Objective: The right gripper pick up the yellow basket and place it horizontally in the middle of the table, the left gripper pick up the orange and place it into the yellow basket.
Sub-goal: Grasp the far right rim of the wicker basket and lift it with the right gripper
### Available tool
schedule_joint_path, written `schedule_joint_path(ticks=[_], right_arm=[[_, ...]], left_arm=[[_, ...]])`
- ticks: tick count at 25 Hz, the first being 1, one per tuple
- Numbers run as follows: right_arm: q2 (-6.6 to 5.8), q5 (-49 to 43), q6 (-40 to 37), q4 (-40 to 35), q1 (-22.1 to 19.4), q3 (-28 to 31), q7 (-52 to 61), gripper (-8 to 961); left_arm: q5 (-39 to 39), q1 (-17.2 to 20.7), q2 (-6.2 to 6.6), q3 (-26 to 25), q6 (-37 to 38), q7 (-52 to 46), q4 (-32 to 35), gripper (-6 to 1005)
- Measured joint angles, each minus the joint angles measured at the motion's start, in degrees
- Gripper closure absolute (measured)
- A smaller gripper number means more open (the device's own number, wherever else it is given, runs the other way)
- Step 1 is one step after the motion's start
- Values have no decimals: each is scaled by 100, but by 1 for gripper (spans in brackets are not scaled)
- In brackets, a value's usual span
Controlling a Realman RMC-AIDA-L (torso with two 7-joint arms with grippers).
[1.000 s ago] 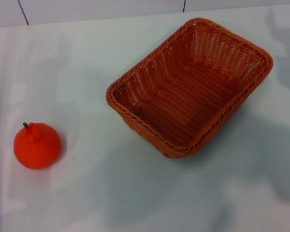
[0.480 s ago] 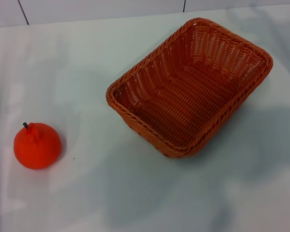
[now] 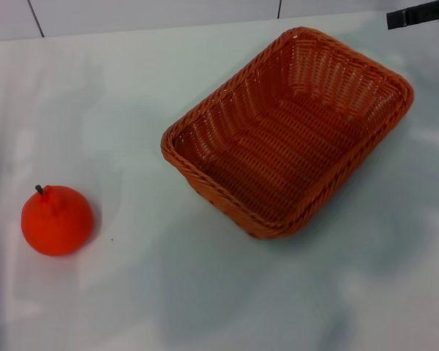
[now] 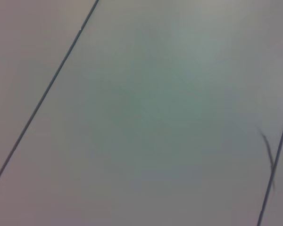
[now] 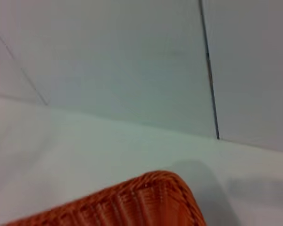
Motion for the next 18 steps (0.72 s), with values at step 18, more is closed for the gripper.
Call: schedule_joint_path(ticks=[18], right_arm=[[294, -1386, -1029, 629, 716, -1232, 591, 85]], left_arm=[[35, 65, -9, 9, -79, -3, -103, 350]])
